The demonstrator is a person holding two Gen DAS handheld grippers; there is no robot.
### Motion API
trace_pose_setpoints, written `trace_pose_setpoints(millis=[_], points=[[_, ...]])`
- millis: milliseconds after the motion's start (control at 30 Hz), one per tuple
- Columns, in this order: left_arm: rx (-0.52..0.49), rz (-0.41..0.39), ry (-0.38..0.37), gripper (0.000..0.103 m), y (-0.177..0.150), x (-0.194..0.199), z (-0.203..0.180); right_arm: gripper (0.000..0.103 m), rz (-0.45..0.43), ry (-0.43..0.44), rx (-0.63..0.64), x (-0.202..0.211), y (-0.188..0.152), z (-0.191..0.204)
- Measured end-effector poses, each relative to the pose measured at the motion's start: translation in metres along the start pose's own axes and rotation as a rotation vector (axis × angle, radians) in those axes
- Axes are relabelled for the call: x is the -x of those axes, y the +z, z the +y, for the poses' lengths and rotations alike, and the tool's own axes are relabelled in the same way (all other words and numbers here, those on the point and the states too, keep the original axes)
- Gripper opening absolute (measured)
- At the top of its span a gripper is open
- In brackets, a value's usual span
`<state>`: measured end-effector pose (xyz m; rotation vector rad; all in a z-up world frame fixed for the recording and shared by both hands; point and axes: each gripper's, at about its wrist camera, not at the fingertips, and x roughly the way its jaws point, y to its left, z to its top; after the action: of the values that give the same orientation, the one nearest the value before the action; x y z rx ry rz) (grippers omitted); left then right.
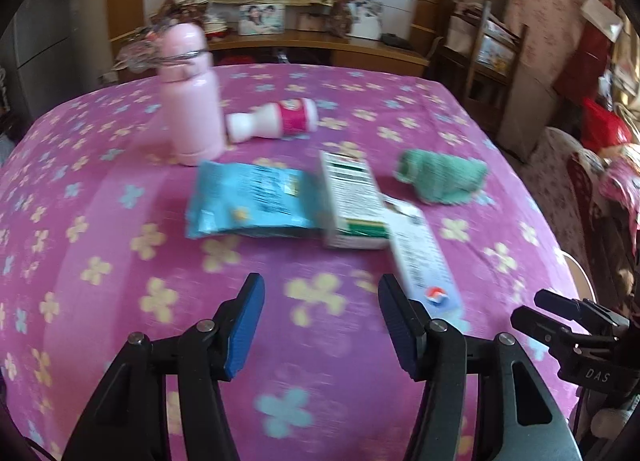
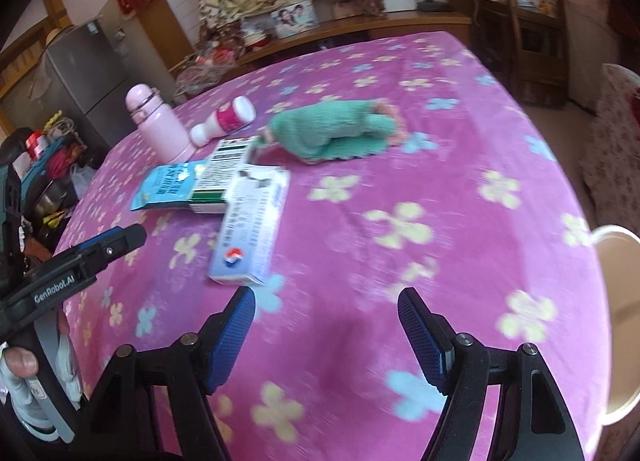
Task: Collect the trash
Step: 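Move both open grippers back over the table trash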
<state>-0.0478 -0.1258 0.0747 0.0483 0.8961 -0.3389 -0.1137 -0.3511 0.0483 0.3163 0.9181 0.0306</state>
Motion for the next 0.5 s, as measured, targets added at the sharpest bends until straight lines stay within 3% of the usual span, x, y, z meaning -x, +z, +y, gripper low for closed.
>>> trace_pose_setpoints(millis=[200, 500], points=[[0.093, -0.010, 0.014, 0.066, 0.020, -0.004, 0.047, 0.077, 0.019, 0.019, 0.027, -0.026, 0.018, 0.030], [0.212, 0.016, -0.031, 0.072, 0.046, -0.034, 0.091, 0.077, 0.047, -0.010, 0.095, -0.068, 0.038, 0.065]])
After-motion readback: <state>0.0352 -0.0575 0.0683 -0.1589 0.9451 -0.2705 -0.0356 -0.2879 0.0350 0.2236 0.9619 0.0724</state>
